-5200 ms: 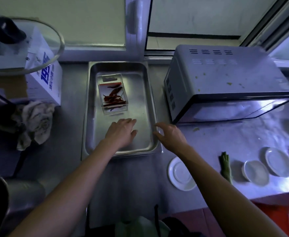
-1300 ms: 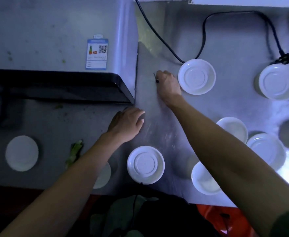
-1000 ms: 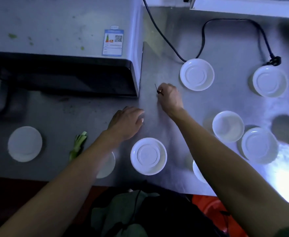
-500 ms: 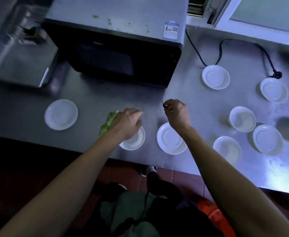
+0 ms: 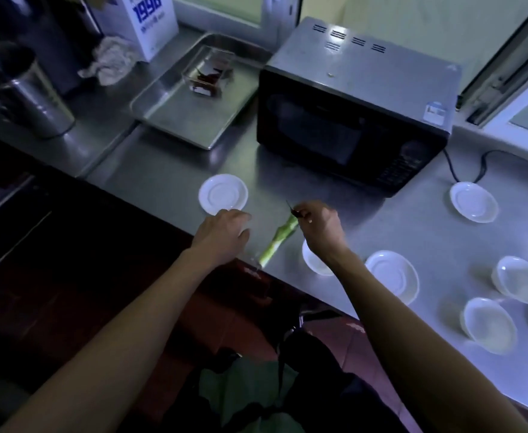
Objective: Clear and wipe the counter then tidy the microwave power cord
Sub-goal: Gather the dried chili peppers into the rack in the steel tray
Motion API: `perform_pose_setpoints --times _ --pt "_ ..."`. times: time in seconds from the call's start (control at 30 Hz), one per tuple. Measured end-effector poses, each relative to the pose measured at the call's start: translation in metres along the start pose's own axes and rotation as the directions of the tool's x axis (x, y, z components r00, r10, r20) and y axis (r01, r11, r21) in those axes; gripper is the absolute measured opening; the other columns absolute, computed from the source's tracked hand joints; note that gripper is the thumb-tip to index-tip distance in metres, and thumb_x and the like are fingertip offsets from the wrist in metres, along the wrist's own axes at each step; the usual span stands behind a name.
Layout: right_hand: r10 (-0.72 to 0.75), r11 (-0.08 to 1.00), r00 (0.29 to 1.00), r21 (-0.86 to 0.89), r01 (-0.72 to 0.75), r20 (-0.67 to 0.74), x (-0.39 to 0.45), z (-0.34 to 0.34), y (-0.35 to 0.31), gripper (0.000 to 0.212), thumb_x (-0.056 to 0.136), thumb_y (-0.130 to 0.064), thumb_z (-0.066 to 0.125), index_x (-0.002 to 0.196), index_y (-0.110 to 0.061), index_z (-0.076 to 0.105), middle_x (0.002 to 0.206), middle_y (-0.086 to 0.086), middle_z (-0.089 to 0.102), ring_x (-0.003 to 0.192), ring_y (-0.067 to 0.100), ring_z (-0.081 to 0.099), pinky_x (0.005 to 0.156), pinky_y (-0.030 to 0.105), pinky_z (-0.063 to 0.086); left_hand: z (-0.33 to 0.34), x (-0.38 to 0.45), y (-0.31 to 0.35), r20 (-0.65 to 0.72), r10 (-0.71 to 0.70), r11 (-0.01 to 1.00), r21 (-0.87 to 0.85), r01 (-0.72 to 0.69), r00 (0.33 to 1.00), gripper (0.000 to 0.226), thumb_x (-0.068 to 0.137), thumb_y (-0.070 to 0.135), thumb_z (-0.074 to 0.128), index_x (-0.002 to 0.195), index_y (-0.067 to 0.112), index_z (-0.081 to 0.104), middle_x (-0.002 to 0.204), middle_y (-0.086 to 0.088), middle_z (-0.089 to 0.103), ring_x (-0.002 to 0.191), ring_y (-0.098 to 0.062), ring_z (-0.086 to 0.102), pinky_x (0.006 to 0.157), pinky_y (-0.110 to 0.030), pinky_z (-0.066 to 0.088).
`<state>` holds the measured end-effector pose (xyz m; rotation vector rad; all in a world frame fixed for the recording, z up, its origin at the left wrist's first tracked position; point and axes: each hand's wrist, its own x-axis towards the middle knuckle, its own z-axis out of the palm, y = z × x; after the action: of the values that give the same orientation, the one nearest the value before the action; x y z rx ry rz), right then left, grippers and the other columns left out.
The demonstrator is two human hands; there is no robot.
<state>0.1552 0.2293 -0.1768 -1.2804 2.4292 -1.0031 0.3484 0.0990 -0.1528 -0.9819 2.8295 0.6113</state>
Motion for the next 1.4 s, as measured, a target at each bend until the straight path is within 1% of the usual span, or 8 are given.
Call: perform_pose_setpoints --times 0.13,0.3,0.53,0.67,0.8,1.13,1.33,1.4 --pt "-0.051 0.999 0.998 0.016 0.051 0.038 0.014 0.024 -0.029 0.029 0.078 0.009 0.061 0.097 -0.009 0.075 0.095 0.005 0.073 0.089 0.022 0.067 0.076 0.02 0.044 -0.01 -0.009 -0.039 -0.018 -0.081 0.997 -0.012 0.081 0.997 0.044 0.097 0.032 0.053 0.139 0.024 0.053 0.142 -0.003 0.054 0.125 -0.031 0.052 0.102 -0.046 0.043" --pt "-0.115 0.992 0.989 0.067 0.109 0.096 0.049 0.056 -0.049 0.029 0.075 0.01 0.063 0.094 -0.007 0.076 0.091 0.009 0.073 0.081 0.024 0.068 0.076 0.03 0.053 -0.019 -0.002 -0.081 -0.017 -0.166 0.986 -0.025 0.166 0.986 0.045 0.098 0.032 0.051 0.143 0.025 0.05 0.146 0.002 0.051 0.132 -0.023 0.045 0.109 -0.041 0.037" --pt "-0.052 0.986 0.98 0.166 0.02 0.191 0.13 0.111 -0.065 0.022 0.082 -0.001 0.067 0.099 -0.013 0.076 0.095 0.007 0.073 0.083 0.023 0.068 0.08 0.037 0.055 -0.041 0.051 -0.14 0.056 -0.216 0.975 0.072 0.212 0.975 0.046 0.099 0.036 0.049 0.143 0.022 0.049 0.148 0.0 0.049 0.133 -0.025 0.045 0.107 -0.04 0.038" --pt "-0.043 0.989 0.989 0.149 0.021 0.145 0.175 0.128 -0.068 0.022 0.082 -0.001 0.066 0.098 -0.012 0.076 0.096 0.005 0.073 0.083 0.022 0.067 0.078 0.029 0.051 -0.065 0.102 -0.153 0.083 -0.233 0.971 0.081 0.227 0.969 0.048 0.101 0.034 0.048 0.147 0.023 0.044 0.152 0.0 0.043 0.138 -0.024 0.039 0.108 -0.039 0.034" --pt "-0.035 0.991 0.992 0.133 0.019 0.121 0.207 0.134 -0.065 0.023 0.084 0.0 0.064 0.099 -0.013 0.075 0.098 0.005 0.072 0.086 0.022 0.067 0.076 0.023 0.046 -0.086 0.146 -0.154 0.103 -0.216 0.973 0.099 0.206 0.971 0.044 0.1 0.032 0.047 0.143 0.023 0.047 0.149 -0.002 0.046 0.134 -0.026 0.042 0.106 -0.038 0.037" --pt "-0.029 0.985 0.995 0.169 0.013 0.096 0.247 0.141 -0.061 0.021 0.086 -0.005 0.064 0.097 -0.019 0.075 0.096 0.005 0.072 0.084 0.025 0.068 0.076 0.037 0.055 -0.103 0.203 -0.171 0.073 -0.153 0.987 0.062 0.149 0.985 0.055 0.084 0.044 0.043 0.133 0.025 0.057 0.134 0.001 0.06 0.124 -0.025 0.054 0.1 -0.044 0.048" --pt "-0.04 0.985 0.997 0.169 0.027 0.071 0.275 0.159 -0.071 0.022 0.085 0.0 0.065 0.096 -0.015 0.077 0.096 0.004 0.073 0.087 0.024 0.068 0.08 0.028 0.051 -0.108 0.235 -0.192 0.049 -0.115 0.993 0.032 0.113 0.992 0.041 0.09 0.032 0.058 0.129 0.019 0.062 0.129 -0.005 0.064 0.117 -0.031 0.059 0.096 -0.046 0.05" --pt "-0.029 0.989 0.998 0.149 0.019 0.063 0.287 0.167 -0.077 0.022 0.085 -0.003 0.065 0.097 -0.017 0.077 0.096 0.005 0.073 0.088 0.026 0.068 0.08 0.033 0.053 -0.112 0.249 -0.203 0.064 -0.085 0.996 0.037 0.083 0.994 0.041 0.093 0.03 0.059 0.132 0.018 0.061 0.133 -0.005 0.062 0.121 -0.031 0.056 0.098 -0.046 0.048"
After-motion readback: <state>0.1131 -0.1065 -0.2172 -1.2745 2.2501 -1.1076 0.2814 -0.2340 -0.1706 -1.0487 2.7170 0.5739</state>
